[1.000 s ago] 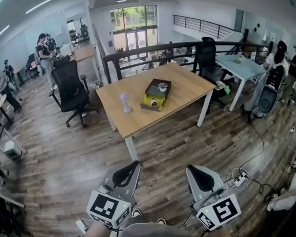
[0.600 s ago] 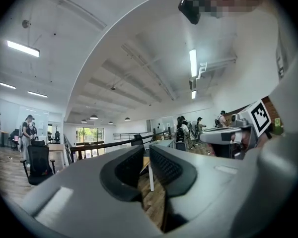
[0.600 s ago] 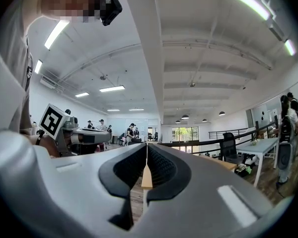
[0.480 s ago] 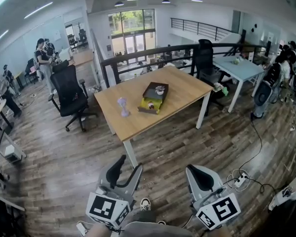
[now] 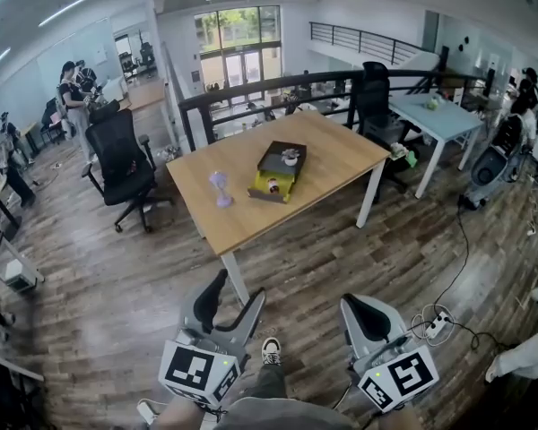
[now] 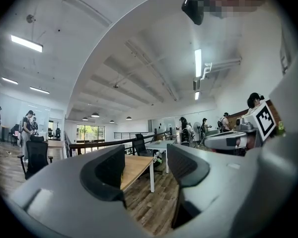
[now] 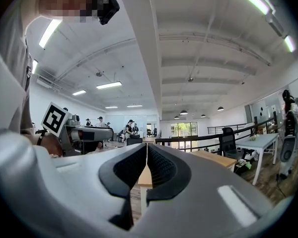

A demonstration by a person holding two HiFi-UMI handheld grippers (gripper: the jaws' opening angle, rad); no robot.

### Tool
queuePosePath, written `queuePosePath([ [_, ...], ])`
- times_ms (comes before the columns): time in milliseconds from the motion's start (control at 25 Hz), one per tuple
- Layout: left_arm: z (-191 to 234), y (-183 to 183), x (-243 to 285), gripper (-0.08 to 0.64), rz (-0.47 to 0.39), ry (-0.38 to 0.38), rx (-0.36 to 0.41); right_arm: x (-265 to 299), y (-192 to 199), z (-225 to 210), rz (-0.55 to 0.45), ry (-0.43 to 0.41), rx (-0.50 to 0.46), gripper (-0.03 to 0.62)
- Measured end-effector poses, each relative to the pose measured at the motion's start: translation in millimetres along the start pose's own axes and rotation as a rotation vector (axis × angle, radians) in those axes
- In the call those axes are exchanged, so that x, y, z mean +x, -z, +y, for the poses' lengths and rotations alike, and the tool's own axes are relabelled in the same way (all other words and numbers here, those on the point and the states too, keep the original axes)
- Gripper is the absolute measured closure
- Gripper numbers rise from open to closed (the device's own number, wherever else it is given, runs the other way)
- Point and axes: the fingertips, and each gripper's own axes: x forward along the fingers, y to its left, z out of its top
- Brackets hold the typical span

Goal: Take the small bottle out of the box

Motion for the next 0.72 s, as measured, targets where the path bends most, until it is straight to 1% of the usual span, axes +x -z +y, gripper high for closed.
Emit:
queuePosePath([
  [280, 37, 26, 61, 0.295, 0.071, 0.022, -0.028, 63, 14, -34, 0.04, -0.004, 0.026, 0.577],
  [480, 76, 34, 120, 0.295, 0.094, 0.025, -0.041, 119, 19, -65, 0.064, 0.01, 0.048, 0.576],
  [720, 123, 46, 190, 0.295, 0.137, 0.068, -0.046, 193, 19, -98, 0.079, 0.026, 0.071, 0.577],
])
